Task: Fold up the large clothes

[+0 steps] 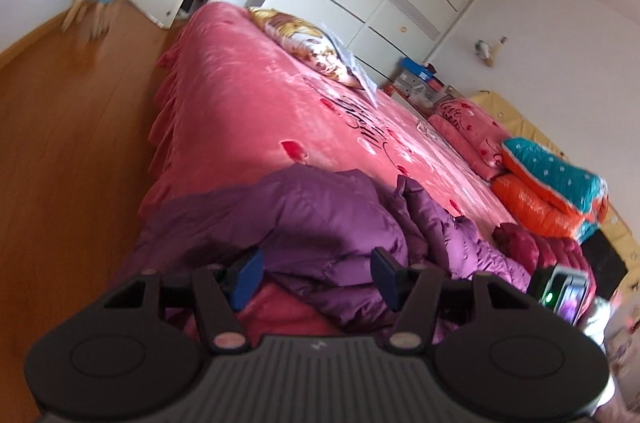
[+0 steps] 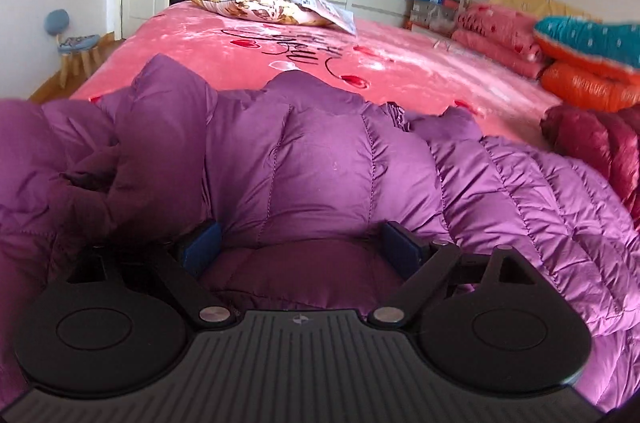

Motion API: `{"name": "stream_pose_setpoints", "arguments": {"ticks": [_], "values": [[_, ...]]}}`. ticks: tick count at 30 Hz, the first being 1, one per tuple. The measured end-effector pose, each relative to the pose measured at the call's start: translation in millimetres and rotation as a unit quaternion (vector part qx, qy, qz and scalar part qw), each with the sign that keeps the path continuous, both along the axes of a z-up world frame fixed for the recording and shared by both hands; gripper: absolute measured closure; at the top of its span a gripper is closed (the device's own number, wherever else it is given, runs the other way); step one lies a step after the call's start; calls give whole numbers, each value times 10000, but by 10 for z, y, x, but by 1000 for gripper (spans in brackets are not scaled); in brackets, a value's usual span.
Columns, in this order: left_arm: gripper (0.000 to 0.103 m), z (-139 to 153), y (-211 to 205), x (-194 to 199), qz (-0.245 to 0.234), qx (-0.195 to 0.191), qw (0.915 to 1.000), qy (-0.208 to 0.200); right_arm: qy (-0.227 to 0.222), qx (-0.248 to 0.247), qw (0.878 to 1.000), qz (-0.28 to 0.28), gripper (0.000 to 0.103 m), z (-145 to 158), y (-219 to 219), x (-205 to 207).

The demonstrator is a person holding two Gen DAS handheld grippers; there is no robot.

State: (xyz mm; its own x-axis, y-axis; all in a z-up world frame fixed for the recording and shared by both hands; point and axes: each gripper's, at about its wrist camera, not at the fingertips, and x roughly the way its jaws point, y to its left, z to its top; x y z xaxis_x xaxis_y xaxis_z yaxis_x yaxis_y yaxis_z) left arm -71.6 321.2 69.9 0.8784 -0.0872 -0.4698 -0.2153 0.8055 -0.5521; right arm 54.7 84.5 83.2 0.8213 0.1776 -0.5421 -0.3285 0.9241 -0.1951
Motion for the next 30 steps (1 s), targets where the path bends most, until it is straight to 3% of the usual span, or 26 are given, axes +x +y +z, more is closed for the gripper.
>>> {"name": "stream_pose_setpoints", "arguments": {"ticks": [8, 14, 19, 23, 30], "values": [[38, -78, -93, -53, -239, 1, 9993, 288, 18, -103, 9999, -136, 0, 214, -171, -196], [36, -159, 46, -207, -93, 146, 9985, 512, -450, 16, 9976, -529, 0, 493, -574, -866], [36, -237, 226, -367, 199, 540, 9956, 740, -580, 227, 9927, -1029, 0, 524, -1029, -1392], [26, -377, 349, -457, 263, 830, 9915, 966, -300, 846, 9859, -1414, 0, 452, -1422, -1659], [26, -596, 343, -301, 294, 1640, 9775, 1297, 103, 1304, 9794, -1536, 0, 250, -1552, -1815]]}}
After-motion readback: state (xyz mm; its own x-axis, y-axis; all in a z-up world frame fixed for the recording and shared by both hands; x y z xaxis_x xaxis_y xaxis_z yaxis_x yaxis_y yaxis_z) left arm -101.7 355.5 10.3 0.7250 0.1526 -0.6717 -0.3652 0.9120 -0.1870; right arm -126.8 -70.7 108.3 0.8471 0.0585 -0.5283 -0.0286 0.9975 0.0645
